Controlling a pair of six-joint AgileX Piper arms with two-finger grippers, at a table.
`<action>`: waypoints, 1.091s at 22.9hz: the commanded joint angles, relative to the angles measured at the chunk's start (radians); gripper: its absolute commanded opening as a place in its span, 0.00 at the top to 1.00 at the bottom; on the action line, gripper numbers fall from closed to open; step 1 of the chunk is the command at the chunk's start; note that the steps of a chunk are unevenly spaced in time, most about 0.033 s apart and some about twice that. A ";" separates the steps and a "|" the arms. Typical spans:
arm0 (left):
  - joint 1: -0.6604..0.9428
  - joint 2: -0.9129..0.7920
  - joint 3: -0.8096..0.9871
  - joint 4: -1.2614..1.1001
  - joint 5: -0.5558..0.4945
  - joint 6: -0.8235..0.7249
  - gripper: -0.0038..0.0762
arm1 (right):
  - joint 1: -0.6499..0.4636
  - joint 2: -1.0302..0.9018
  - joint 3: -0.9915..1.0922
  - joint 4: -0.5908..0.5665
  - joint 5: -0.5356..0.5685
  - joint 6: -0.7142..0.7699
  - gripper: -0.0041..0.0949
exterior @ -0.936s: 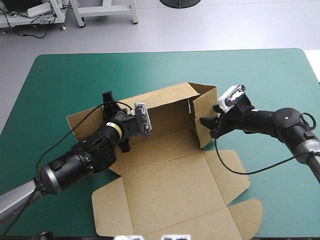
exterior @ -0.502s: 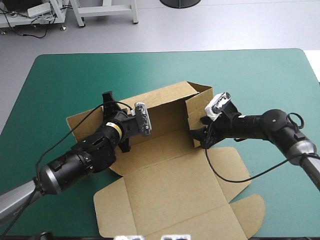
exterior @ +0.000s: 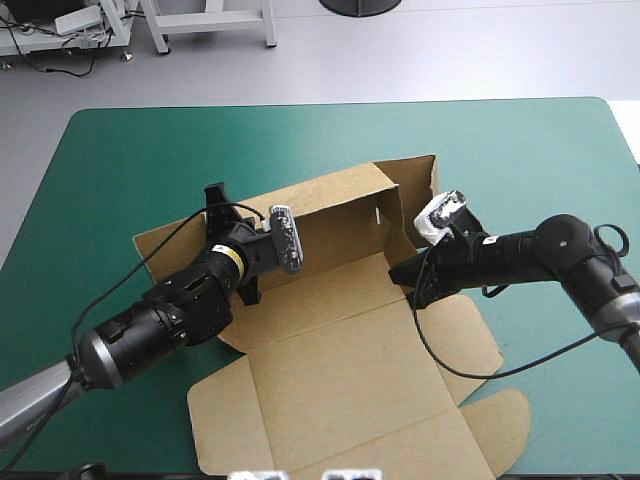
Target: Fold the box
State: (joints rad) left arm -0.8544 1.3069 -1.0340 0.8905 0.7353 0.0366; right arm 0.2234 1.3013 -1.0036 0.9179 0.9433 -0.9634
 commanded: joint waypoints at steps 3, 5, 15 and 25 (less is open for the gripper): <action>-0.007 -0.022 -0.017 -0.035 -0.045 -0.018 0.96 | -0.001 -0.032 -0.236 -0.166 -0.214 0.295 0.96; -0.007 -0.022 -0.017 -0.035 -0.045 -0.018 0.96 | -0.001 0.005 -0.345 -0.439 -0.205 0.538 0.96; -0.007 -0.020 -0.017 -0.035 -0.051 -0.018 0.96 | 0.081 0.354 -0.904 -0.844 0.015 0.826 0.96; -0.007 -0.020 -0.017 -0.035 -0.051 -0.018 0.96 | 0.088 0.655 -1.263 -0.871 0.158 0.867 0.96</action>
State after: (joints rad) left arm -0.8544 1.3069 -1.0340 0.8905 0.7352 0.0366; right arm 0.3133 1.9777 -2.2060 0.0604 1.1371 -0.1136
